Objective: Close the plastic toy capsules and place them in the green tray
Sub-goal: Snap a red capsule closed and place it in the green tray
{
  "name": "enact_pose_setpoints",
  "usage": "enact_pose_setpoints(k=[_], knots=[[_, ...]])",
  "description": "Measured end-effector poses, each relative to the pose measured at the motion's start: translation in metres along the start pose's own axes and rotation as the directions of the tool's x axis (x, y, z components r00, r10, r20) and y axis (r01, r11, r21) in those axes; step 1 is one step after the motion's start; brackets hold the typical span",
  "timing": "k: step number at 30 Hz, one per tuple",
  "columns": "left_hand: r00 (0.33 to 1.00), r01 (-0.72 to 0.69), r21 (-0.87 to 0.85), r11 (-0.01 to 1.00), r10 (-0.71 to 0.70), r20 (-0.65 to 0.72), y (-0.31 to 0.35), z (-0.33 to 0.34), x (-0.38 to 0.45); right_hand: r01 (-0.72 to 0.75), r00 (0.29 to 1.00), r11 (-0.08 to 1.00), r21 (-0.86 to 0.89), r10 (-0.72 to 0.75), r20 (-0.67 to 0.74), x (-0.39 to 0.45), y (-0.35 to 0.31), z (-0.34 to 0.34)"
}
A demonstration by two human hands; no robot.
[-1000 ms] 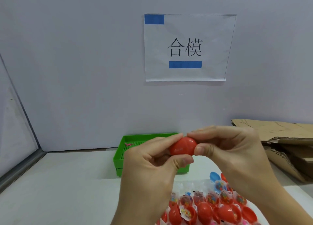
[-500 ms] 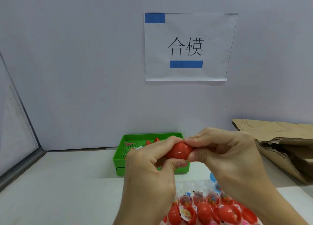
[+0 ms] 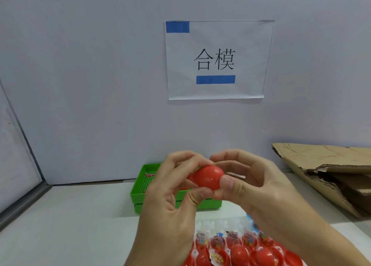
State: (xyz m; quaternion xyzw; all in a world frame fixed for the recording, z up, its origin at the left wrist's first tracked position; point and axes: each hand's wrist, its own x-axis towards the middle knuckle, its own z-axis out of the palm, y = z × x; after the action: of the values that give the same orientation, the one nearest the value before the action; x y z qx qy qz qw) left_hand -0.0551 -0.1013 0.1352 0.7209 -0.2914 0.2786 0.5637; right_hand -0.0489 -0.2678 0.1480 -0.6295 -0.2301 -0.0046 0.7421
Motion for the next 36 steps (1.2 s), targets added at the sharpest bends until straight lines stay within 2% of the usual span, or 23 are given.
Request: enact_pose_setpoints(k=[3, 6, 12, 15, 19, 23, 30, 36], knots=[[1.0, 0.022, -0.026, 0.999, -0.021, 0.006, -0.001, -0.001, -0.002, -0.11, 0.975, 0.975, 0.193, 0.068, 0.213, -0.001, -0.001, 0.002], [0.999, 0.035, -0.055, 0.998, -0.033, 0.024, 0.001, -0.002, -0.002, -0.059, 0.968, 0.976, 0.21, 0.004, 0.253, 0.0, 0.001, 0.002], [0.992, 0.109, -0.14, 0.984, -0.099, 0.075, -0.001, -0.003, 0.0, 0.128, 0.99, 0.992, 0.014, -0.128, 0.055, 0.002, 0.003, 0.001], [0.967, 0.253, -0.256, 0.933, -0.247, 0.058, -0.003, -0.002, 0.0, 0.202, 0.975, 0.964, -0.174, -0.214, -0.054, 0.002, 0.006, 0.0], [0.882, 0.46, -0.399, 0.793, -0.459, 0.105, 0.001, -0.004, 0.004, 0.251, 0.95, 0.893, -0.373, -0.302, -0.082, 0.002, 0.009, 0.002], [0.826, 0.561, -0.393, 0.728, -0.521, 0.215, 0.005, -0.005, 0.006, 0.308, 0.921, 0.741, -0.596, -0.39, -0.01, 0.001, 0.009, 0.003], [0.812, 0.584, -0.384, 0.715, -0.512, 0.282, 0.003, -0.007, 0.004, 0.357, 0.898, 0.671, -0.65, -0.438, 0.04, 0.003, 0.011, 0.0], [0.863, 0.505, -0.38, 0.775, -0.455, 0.219, -0.002, -0.008, 0.004, 0.38, 0.89, 0.669, -0.639, -0.452, 0.056, 0.002, 0.011, 0.004]])
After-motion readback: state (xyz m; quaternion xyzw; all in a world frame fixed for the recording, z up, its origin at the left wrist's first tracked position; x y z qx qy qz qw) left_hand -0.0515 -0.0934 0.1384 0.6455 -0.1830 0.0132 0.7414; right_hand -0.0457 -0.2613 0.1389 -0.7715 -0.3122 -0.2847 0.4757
